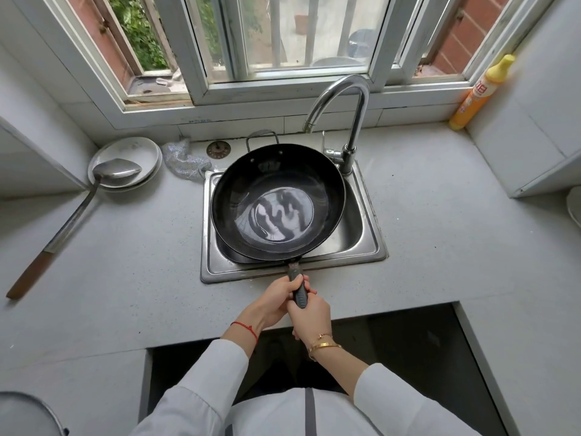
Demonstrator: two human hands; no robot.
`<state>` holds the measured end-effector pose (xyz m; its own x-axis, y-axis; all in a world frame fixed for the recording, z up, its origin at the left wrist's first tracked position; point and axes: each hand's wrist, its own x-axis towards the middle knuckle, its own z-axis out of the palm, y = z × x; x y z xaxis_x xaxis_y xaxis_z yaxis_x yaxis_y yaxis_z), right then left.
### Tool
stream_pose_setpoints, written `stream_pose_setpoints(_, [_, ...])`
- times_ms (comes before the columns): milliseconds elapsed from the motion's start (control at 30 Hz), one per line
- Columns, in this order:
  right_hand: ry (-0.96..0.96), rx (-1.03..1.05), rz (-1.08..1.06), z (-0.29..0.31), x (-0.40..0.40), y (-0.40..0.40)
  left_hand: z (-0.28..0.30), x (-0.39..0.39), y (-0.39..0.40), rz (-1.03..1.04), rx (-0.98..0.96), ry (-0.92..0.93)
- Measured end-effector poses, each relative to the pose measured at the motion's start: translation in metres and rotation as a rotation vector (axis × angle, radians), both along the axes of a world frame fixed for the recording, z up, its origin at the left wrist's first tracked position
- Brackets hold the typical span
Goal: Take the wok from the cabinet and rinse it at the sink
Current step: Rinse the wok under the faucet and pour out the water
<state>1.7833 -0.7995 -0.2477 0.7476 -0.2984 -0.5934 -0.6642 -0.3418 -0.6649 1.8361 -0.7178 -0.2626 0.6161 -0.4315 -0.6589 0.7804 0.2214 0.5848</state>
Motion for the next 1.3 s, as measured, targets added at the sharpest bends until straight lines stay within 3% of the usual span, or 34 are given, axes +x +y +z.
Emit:
stream_pose_setpoints(233, [-0.113, -0.038, 0.078, 0.008, -0.003, -0.009, 0.015, 0.0, 0.003, -0.061, -0.054, -0.081])
stream_pose_setpoints(467, [-0.099, 0.095, 0.059, 0.016, 0.001, -0.009, 0.032, 0.002, 0.009, -0.105, 0.042, -0.196])
stream_pose_setpoints(633, [-0.062, 0.348, 0.032, 0.023, 0.005, -0.009, 0.036, 0.001, 0.012, -0.072, 0.099, -0.219])
stream_pose_setpoints(1033, [0.156, 0.918, 0.035, 0.029, 0.013, -0.016, 0.048, -0.008, 0.006, 0.178, -0.059, -0.073])
stream_pose_setpoints(1300, [0.239, 1.246, 0.043, 0.043, 0.027, 0.003, 0.069, -0.002, 0.014, 0.261, 0.298, -0.258])
